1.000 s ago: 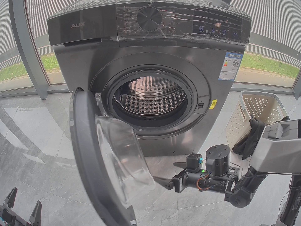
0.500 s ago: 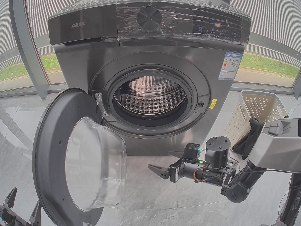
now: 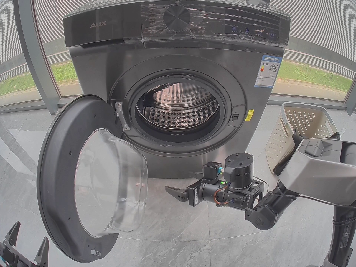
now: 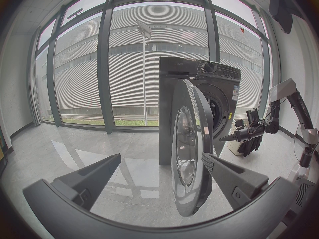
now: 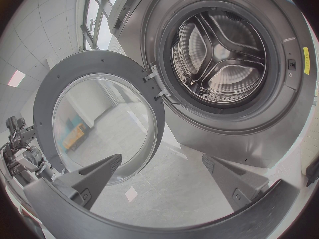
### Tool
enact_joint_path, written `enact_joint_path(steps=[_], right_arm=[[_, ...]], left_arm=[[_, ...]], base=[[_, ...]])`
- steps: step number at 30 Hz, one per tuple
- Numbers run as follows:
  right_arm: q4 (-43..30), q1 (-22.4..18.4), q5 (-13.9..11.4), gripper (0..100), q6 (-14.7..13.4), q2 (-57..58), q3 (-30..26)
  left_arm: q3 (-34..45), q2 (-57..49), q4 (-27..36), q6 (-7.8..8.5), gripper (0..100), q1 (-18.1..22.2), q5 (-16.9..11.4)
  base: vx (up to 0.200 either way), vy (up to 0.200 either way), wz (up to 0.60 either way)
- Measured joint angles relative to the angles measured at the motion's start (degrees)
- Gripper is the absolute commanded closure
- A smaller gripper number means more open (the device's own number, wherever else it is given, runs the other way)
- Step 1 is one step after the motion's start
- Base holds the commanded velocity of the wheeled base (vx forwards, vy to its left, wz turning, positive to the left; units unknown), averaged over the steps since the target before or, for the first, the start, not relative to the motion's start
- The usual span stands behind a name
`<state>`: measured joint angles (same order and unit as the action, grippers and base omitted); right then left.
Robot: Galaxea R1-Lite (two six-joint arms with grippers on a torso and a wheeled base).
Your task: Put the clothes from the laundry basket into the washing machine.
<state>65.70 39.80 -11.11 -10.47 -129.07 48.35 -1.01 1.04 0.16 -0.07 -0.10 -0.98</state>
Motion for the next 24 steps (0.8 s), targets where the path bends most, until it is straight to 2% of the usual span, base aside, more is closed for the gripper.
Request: enact_joint_path(steps=[2,15,24], right_arm=[[-0.23,0.22,0.05,0,0.0,-0.72,1.38],[-4.47,0.41,0.13,0,-0.09,-3.73,8.55],[-5.12,3.33,0.73,0,-0.23,-8.91,16.7]], left_arm=[[0.0,0.0,0.02,0.0,0,0.0,0.0],[0.0,0.0,0.02,0.07,0,0.0,0.02],[0.0,0.0,0.0,0.07,0,0.0,0.07]], base=[[-0.2,0.0,0.0],[0.0,0.0,0.0],[0.0,0.0,0.0]])
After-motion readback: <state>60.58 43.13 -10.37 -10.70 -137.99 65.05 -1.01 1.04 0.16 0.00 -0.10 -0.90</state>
